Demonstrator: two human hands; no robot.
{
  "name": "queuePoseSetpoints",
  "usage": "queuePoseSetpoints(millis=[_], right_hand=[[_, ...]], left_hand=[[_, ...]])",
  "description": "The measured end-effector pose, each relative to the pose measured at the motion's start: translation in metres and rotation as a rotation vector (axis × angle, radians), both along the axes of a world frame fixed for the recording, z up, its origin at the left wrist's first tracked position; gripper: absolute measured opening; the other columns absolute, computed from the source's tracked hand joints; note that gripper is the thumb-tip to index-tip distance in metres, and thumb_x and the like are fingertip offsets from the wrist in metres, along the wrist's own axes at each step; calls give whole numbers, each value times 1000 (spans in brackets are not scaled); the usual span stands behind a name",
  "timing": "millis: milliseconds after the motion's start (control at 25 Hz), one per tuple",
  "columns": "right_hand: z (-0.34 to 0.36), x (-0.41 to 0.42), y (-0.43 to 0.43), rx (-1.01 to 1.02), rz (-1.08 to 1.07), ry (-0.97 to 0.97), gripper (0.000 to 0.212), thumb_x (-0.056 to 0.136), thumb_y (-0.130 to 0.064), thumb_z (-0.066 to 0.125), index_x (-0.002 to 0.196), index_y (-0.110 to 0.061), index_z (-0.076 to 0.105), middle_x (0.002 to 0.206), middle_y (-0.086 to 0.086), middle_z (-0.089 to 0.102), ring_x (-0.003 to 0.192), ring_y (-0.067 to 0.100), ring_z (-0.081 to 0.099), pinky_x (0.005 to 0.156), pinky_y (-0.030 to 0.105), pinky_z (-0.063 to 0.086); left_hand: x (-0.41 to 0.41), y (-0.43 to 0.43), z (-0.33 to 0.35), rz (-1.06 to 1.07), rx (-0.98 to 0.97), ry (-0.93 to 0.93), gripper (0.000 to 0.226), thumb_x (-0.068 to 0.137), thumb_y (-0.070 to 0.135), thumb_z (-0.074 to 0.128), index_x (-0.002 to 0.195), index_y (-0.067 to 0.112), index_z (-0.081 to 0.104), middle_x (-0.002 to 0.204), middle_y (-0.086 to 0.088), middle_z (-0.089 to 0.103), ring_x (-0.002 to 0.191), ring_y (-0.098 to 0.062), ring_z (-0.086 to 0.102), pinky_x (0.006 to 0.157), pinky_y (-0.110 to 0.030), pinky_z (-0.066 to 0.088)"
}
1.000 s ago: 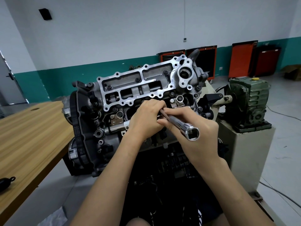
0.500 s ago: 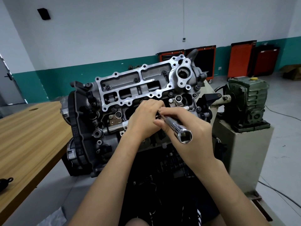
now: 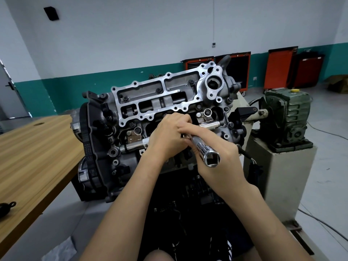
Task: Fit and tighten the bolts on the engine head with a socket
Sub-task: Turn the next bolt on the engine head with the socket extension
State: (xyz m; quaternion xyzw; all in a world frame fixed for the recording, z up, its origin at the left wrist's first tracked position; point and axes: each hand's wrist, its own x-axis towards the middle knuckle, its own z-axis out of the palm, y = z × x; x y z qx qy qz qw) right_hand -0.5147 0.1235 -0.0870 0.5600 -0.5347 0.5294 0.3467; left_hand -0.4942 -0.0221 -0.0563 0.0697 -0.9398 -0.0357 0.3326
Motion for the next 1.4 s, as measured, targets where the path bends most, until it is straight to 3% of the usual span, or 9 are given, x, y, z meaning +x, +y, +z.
queuePoseSetpoints(millis=[120,200,360,520,720,920,1120,1280,1400], right_hand=[[4,-4,4,-88,-45,-37,25,75,5,78,99,3,71,92,7,73,85,11,67,79,18,53],[4,-3,4,-103,-16,-80,21,81,-2,74,101,3,70,93,8,73,85,13,67,79,22,54],[1,0,2,-1,15,-24,31,82,15,67,112,7,65,109,10,70,100,15,66,90,25,52],[5,-4,5,-113,-80,-35,27,71,1,83,96,1,72,81,7,73,67,15,67,63,22,52],[0,0,2,-14,22,-23,31,80,15,69,110,7,66,109,10,69,100,15,66,90,24,52],[7,-5,6,-96,-63,-59,25,75,-7,82,96,0,72,80,10,72,70,20,69,65,27,52],[2,1,5,-6,14,-31,26,83,11,67,109,6,66,108,10,70,99,16,67,88,27,53],[6,-6,7,-91,-82,-51,24,75,-2,81,97,0,72,80,9,72,66,24,68,62,27,52],[3,-2,4,-92,-24,-54,22,80,0,77,101,2,69,91,11,72,80,23,70,71,31,55]], left_hand=[[1,2,1,-20,-64,9,22,79,25,41,90,12,55,89,2,54,87,-17,45,65,-21,20],[1,1,-1,-19,-44,13,15,81,21,46,90,12,55,90,3,55,88,-16,45,65,-21,22],[-3,-3,-3,17,11,2,13,79,19,53,91,20,55,89,12,50,88,-9,40,63,-15,27],[-4,-5,-3,-4,-58,-8,10,81,22,55,90,16,54,89,5,53,85,-13,42,71,-21,32],[0,-1,-1,-7,49,12,9,79,20,52,88,20,54,86,12,50,87,-11,42,60,-20,24],[0,1,-1,-10,-55,-4,11,85,23,52,90,13,54,89,4,54,88,-16,44,72,-23,31],[0,0,-1,-20,47,25,12,80,15,51,90,16,57,90,8,55,87,-8,41,67,-14,32],[-2,-2,-3,-4,-44,1,11,84,22,54,90,14,55,91,3,56,89,-16,44,74,-23,31],[-2,-2,-3,-16,-10,-12,13,81,25,48,88,16,54,89,7,52,89,-16,45,76,-27,38]])
